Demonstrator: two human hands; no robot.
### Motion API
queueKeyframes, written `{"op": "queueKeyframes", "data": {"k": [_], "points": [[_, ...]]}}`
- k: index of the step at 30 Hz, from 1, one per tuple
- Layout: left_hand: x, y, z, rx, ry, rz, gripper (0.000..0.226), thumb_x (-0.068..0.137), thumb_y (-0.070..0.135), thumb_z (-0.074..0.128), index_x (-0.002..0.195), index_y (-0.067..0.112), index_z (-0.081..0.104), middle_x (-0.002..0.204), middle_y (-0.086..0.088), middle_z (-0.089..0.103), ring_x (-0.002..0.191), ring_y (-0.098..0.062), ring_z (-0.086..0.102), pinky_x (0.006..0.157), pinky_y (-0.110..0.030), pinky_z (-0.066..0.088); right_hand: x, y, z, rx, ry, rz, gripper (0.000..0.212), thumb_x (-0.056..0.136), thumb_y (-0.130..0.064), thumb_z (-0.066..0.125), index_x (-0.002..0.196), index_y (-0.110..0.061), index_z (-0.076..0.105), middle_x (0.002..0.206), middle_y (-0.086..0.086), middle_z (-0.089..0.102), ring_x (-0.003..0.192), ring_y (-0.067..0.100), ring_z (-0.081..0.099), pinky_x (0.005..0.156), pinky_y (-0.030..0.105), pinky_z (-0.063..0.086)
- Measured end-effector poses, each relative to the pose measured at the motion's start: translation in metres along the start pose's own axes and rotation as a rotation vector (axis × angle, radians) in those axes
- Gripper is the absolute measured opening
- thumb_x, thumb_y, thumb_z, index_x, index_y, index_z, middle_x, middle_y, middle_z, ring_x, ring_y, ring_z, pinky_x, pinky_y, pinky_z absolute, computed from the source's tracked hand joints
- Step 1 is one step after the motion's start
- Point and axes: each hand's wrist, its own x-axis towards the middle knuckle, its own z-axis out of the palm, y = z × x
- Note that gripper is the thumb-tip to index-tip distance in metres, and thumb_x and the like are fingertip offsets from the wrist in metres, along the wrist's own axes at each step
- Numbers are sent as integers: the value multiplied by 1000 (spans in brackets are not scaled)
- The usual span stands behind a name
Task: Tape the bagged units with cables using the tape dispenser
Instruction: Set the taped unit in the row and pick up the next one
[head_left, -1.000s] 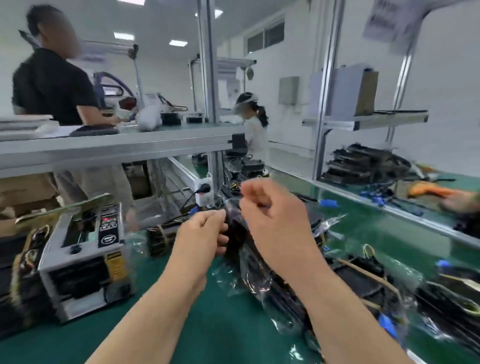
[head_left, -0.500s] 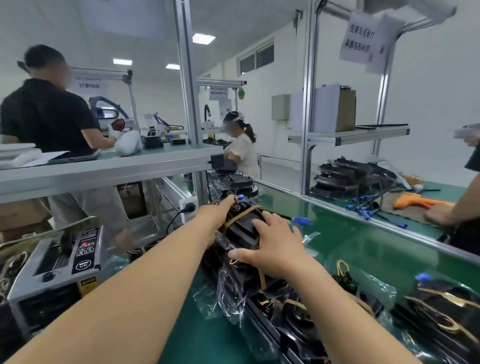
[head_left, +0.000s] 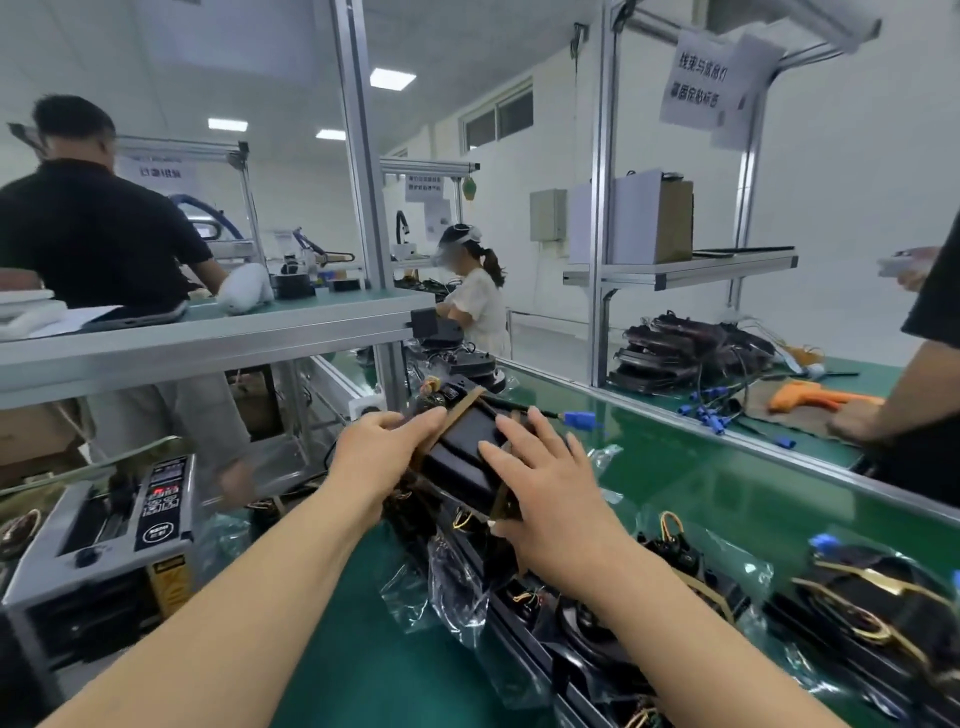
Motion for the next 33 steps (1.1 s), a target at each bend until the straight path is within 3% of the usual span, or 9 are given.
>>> {"op": "queueKeyframes", "data": {"k": [6, 10, 14, 18, 20, 23, 27, 29, 33], "points": [[-74, -28, -86, -416, 70, -279, 16, 76, 34, 75, 79, 19, 69, 69, -4, 68, 63, -18, 57, 61, -30, 46, -5, -55, -15, 46, 230, -368, 74, 72, -14, 86, 140, -23, 57, 148, -6, 52, 144, 24, 40, 117, 42, 32], [-132, -68, -129, -747, 323, -438, 15, 88, 29, 68, 86, 15, 66, 64, -5, 69, 67, -18, 56, 64, -31, 46, 1, -111, 8, 224, 138, -417, 71, 82, -15, 80, 145, -30, 50, 158, -11, 37, 152, 17, 24, 123, 41, 21], [-162, -95, -160, -876, 566, -391, 17, 91, 28, 66, 91, 10, 65, 86, -13, 69, 78, -24, 61, 67, -32, 46, -1, -164, 44, 847, -97, -157, 96, 84, -28, 76, 151, -57, 13, 158, -38, 4, 145, -16, 5, 118, 18, 15], [-173, -106, -171, -912, 712, -370, 21, 93, 32, 63, 93, 11, 64, 92, -12, 66, 77, -24, 60, 65, -32, 44, 3, -228, 70, 1521, -348, 314, 133, 45, -62, 86, 155, -45, 13, 154, -20, 34, 136, 0, 41, 113, 32, 36], [-180, -115, -170, -825, 713, -409, 29, 95, 33, 61, 96, 4, 61, 95, -15, 64, 73, -25, 57, 63, -34, 44, 5, -251, 80, 1638, -431, 386, 126, 45, -56, 90, 152, -28, 30, 145, -8, 51, 128, 12, 54, 113, 41, 41], [-204, -125, -177, -639, 605, -414, 34, 91, 16, 70, 105, -13, 60, 101, -23, 64, 89, -37, 63, 90, -48, 51, 14, -262, 95, 1668, -424, 439, 62, 65, -26, 93, 118, -16, 64, 104, 0, 77, 92, 11, 73, 79, 26, 57], [-233, -124, -205, -391, 401, -431, 61, 46, -3, 81, 98, -28, 63, 88, -33, 64, 101, -46, 60, 99, -51, 43, 9, -254, 98, 1507, -457, 258, 42, 69, -25, 92, 102, -27, 66, 98, -8, 76, 85, -1, 71, 65, 11, 52], [-245, -117, -218, -88, 235, -400, 55, 38, 22, 87, 82, -9, 76, 85, -25, 72, 93, -36, 68, 91, -41, 51, 3, -249, 98, 1398, -438, 131, 32, 74, -22, 88, 98, -27, 68, 88, -13, 76, 78, -3, 70, 64, 8, 49], [-242, -98, -239, 345, 199, -255, 12, 79, 26, 81, 69, 31, 76, 70, -1, 74, 66, -9, 67, 74, -23, 53, -5, -243, 97, 1326, -411, 14, 42, 74, -11, 84, 110, -26, 66, 91, -11, 77, 83, 2, 72, 70, 12, 50]]}}
